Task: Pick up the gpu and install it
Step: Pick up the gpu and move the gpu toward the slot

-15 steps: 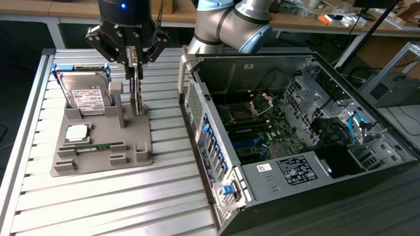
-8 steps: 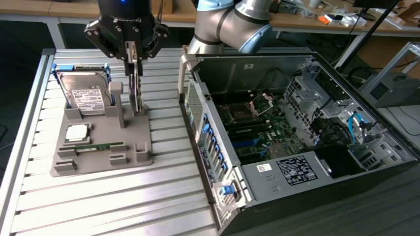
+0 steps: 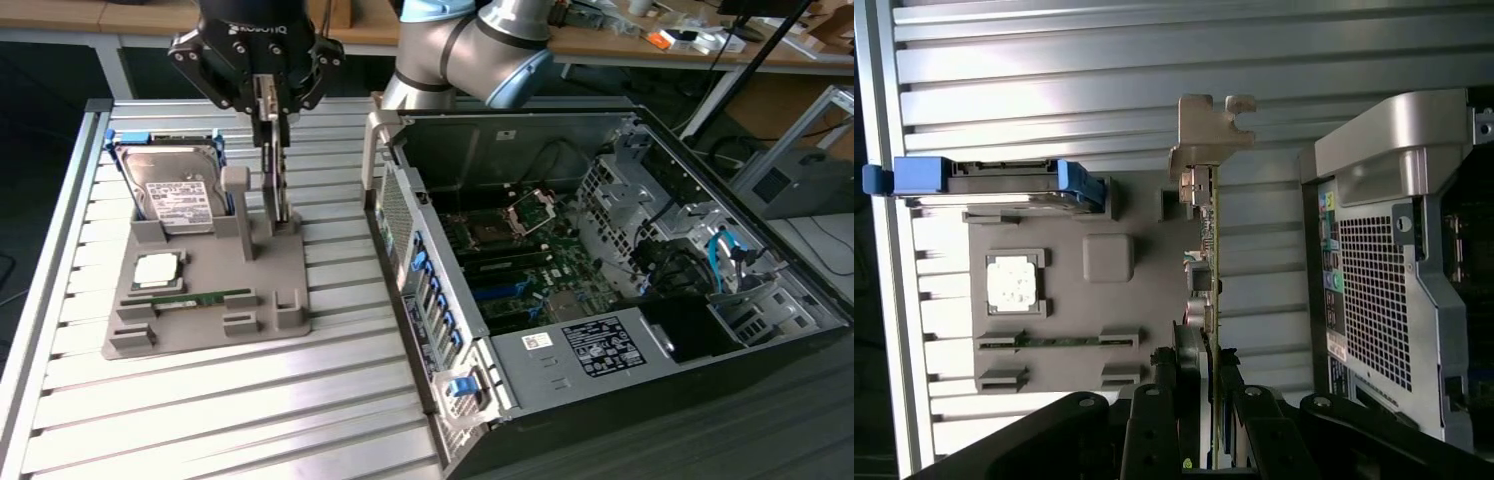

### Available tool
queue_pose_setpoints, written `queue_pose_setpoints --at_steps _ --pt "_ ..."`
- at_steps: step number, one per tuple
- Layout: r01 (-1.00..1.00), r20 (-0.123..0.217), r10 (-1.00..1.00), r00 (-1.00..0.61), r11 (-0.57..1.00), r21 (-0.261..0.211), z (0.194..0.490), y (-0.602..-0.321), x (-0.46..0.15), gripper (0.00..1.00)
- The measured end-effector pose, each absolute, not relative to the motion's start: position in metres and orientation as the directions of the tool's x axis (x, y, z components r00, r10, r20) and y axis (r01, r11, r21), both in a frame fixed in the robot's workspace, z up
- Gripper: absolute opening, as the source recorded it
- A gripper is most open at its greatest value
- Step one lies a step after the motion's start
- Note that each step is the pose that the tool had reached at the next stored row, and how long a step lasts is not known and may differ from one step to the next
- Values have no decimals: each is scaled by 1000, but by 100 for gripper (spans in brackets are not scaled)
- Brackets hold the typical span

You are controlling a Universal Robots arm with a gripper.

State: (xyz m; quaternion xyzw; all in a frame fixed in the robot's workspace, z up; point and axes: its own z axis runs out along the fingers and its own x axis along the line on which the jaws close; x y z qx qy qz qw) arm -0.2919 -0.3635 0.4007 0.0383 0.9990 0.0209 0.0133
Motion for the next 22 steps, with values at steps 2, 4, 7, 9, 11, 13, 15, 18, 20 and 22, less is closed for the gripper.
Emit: queue_pose_setpoints --at_steps 2,4,7,9,11,13,15,18,20,22 --pt "76 -25 77 -997 996 43 402 -363 -292 27" --pt "76 -25 77 -997 996 43 404 -363 -292 27" --pt "76 -25 77 -997 996 43 407 -363 -292 27" --pt "76 -25 77 -997 996 43 409 -363 -292 27" --pt "76 -25 77 -997 996 43 412 -363 -292 27" --pt "76 -25 77 -997 996 43 414 -363 -292 27" --pt "76 -25 77 -997 996 43 416 -363 -292 27" --pt "76 -25 77 -997 996 43 418 -363 -292 27" --pt "76 -25 77 -997 996 43 420 -363 -292 27" --pt "76 -25 77 -997 996 43 422 -363 -292 27"
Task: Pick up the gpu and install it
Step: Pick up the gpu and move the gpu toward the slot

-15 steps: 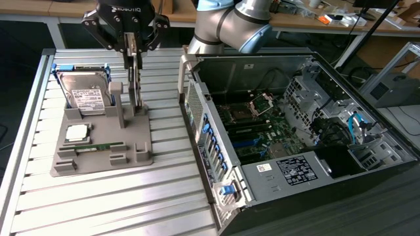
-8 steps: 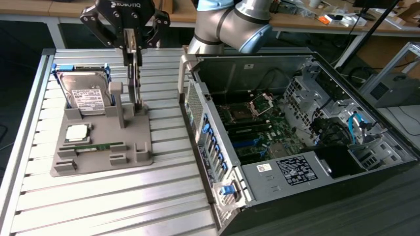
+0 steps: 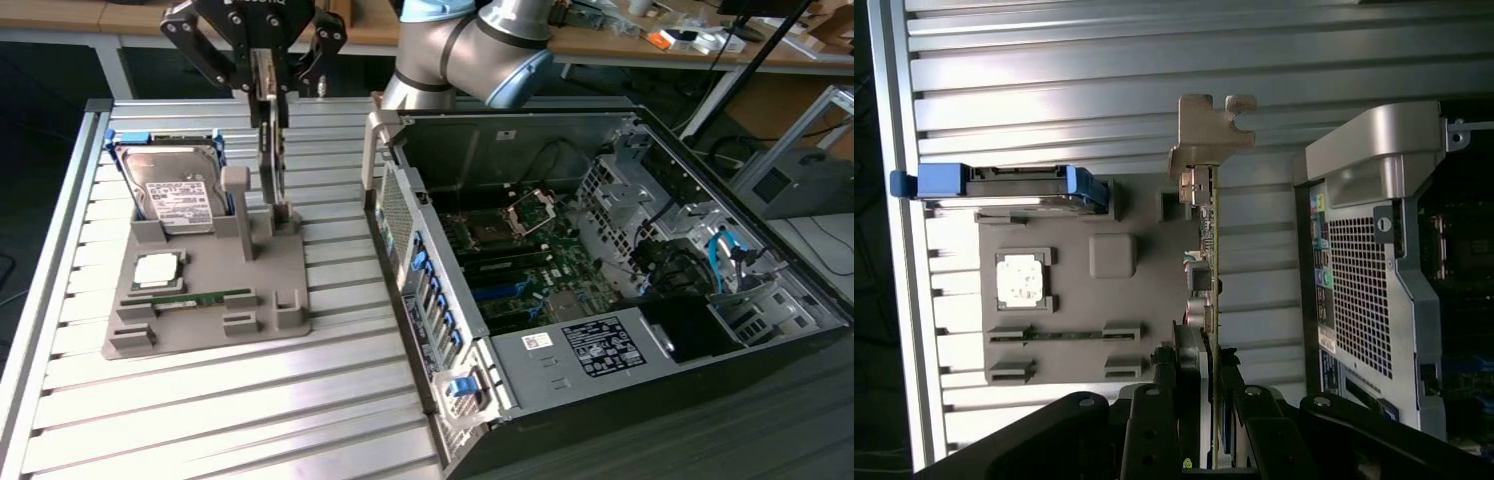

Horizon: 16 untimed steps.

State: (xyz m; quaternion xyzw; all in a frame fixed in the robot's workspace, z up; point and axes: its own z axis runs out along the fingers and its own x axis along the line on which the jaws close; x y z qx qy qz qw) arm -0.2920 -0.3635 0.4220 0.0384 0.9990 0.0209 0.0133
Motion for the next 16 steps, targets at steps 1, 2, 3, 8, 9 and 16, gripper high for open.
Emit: queue_pose_setpoints --at_steps 1,2,3,8,9,16 --pt "76 -25 77 -997 996 43 423 -363 -292 27" --pt "76 -25 77 -997 996 43 424 -363 -292 27" --pt "76 -25 77 -997 996 43 425 -363 -292 27" --pt "76 -25 77 -997 996 43 430 -363 -292 27" --pt "76 -25 77 -997 996 43 431 -363 -292 27" --pt "76 -25 77 -997 996 43 438 -363 -292 27"
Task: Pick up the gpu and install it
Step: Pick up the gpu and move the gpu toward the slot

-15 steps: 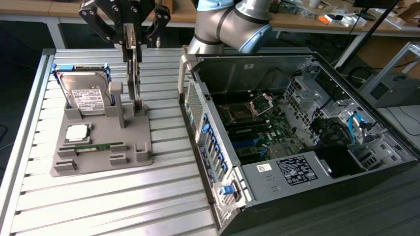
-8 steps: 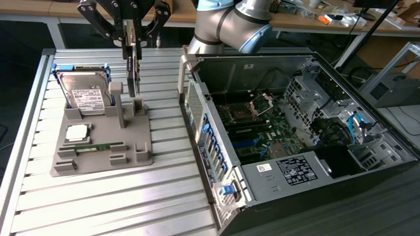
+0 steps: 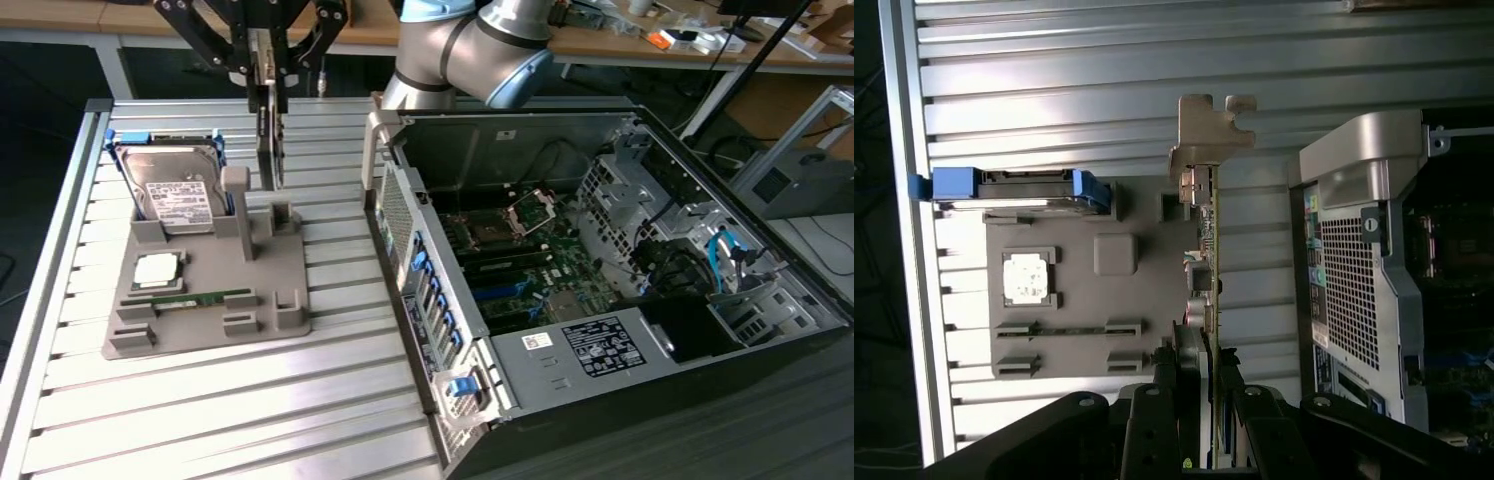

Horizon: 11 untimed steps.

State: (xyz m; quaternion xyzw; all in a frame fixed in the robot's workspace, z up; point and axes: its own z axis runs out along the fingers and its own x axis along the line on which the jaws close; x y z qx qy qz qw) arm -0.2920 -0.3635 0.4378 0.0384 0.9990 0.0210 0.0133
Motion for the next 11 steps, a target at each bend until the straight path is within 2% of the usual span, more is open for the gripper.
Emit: queue_pose_setpoints --at_steps 11 --pt "76 -25 77 -997 996 43 453 -363 -292 27"
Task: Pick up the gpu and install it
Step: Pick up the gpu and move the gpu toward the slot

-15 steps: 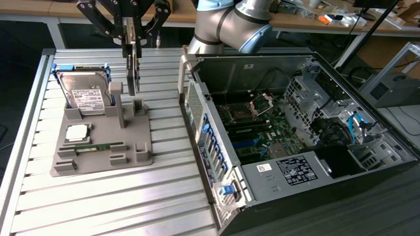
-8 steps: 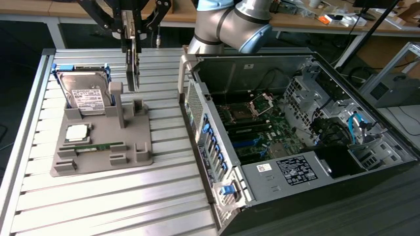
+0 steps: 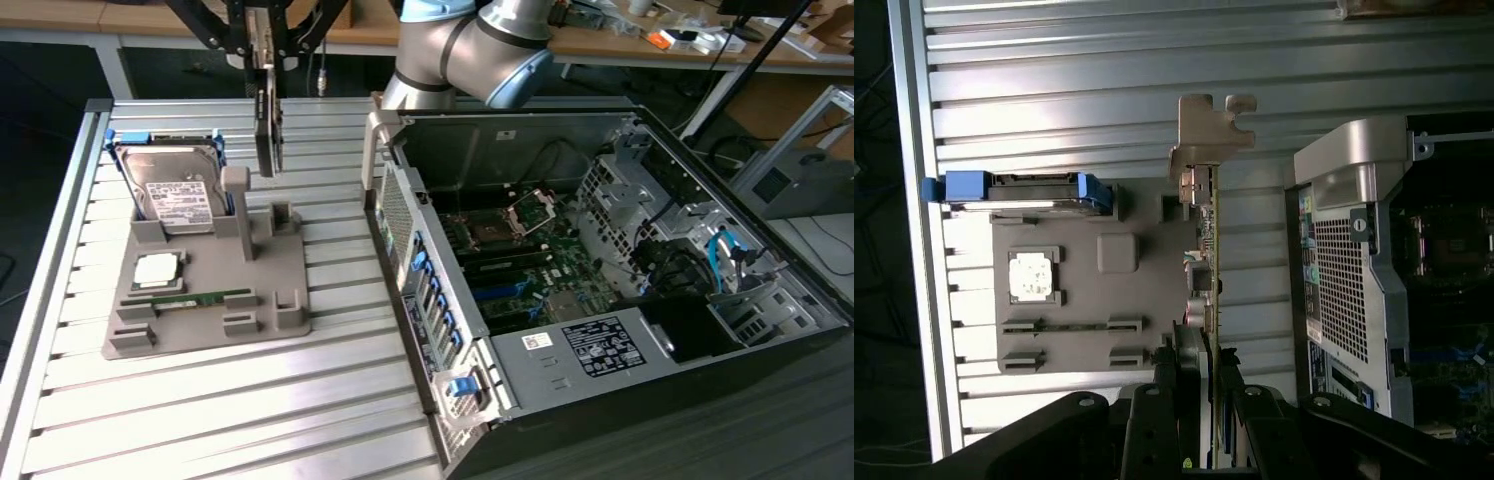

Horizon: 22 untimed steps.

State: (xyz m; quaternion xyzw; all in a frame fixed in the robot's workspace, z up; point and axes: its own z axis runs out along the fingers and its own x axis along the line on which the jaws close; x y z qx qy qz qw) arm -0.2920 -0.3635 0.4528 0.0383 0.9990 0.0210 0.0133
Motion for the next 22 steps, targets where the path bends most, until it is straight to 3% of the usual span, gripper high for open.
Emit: queue_pose_setpoints --at_steps 22 --pt "76 -25 77 -997 996 42 456 -366 -286 27"
